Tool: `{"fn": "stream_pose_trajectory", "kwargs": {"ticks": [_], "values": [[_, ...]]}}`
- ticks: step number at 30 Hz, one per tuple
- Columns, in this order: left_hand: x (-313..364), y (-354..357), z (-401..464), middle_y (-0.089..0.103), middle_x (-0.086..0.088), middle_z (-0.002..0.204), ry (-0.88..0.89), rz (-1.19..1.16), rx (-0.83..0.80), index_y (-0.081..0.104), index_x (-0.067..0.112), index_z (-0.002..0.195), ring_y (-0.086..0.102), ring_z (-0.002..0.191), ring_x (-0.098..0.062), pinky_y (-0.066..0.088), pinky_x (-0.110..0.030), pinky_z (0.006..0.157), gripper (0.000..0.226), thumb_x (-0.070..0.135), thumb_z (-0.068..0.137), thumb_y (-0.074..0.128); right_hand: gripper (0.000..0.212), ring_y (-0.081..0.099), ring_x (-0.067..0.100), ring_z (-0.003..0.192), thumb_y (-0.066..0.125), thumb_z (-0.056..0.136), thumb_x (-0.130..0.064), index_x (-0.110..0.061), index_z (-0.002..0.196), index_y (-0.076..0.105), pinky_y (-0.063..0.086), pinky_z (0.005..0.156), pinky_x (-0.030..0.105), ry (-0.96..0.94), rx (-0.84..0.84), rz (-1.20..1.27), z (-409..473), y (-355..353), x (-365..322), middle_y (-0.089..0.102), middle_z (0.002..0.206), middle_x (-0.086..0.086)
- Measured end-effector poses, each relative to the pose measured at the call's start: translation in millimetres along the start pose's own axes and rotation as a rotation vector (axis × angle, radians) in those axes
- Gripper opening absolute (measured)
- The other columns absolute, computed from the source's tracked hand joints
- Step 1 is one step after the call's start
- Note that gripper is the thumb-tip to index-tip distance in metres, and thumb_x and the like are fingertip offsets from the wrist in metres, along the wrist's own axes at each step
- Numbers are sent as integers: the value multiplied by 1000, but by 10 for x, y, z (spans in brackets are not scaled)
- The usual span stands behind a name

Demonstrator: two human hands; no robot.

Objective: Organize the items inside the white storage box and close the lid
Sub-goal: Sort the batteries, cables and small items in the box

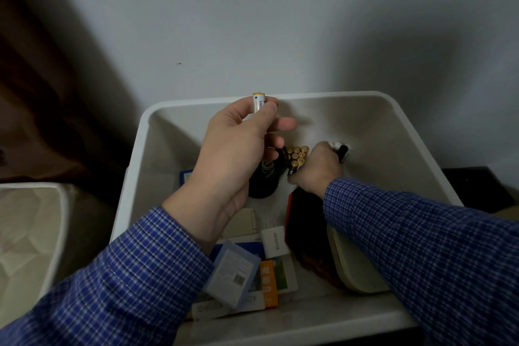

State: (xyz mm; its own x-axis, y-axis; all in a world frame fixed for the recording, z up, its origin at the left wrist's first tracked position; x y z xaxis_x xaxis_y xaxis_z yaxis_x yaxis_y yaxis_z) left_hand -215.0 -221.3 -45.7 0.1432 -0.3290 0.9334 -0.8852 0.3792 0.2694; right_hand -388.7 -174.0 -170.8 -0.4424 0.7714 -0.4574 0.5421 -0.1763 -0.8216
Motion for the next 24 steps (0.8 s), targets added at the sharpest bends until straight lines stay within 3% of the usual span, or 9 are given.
{"fn": "stream_pose_trajectory", "kwargs": {"ticks": [5,8,11,19,22,24], "values": [[-7,11,-3,75,-4,79,-5,1,-9,66,14,103,54,56,-13,46,-20,49,10,18,100,57,99,60,30,119,90,67,-17,10,144,33,52,91,31,-5,2,-13,9,9,-18,60,130,18],[-14,7,4,75,-4,79,-7,8,-7,66,14,103,54,55,-12,46,-20,49,10,18,101,57,79,65,27,102,92,64,-19,4,128,51,47,73,26,-22,25,-34,10,-6,-40,66,111,13],[-18,4,6,75,-4,79,-9,9,-4,66,14,102,54,55,-12,46,-20,49,10,18,101,57,66,58,22,82,92,63,-23,0,115,57,44,66,26,-38,35,-26,14,-11,-60,58,90,5],[-45,1,8,76,-6,80,-22,13,-5,66,14,100,54,56,-12,47,-20,49,9,17,100,58,66,65,25,93,91,65,-22,2,117,57,44,67,26,-55,0,-83,-52,-46,-104,60,91,7],[-48,9,7,75,-7,80,-30,17,-13,66,11,104,54,56,-12,47,-19,49,10,15,100,58,36,63,25,97,80,78,-15,-1,104,59,44,73,26,-120,-57,-228,-173,-122,-195,53,85,4],[-56,23,5,75,-8,82,-45,19,-29,66,8,107,54,56,-13,48,-19,49,12,13,100,57,18,57,20,81,70,84,-10,-5,80,53,45,72,26,-193,-114,-328,-296,-208,-274,47,78,1]]}}
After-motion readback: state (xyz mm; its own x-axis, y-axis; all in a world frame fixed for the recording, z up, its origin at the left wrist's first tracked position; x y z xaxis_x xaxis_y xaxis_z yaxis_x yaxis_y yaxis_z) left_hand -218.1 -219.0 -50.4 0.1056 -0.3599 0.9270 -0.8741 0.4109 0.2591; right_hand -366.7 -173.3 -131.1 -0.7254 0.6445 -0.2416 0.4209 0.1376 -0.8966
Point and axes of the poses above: each hand's wrist, its own z-axis towards the middle knuckle, its own y-axis out of the palm, x = y × z, the point moved 8 cm from there along z, towards the middle knuckle
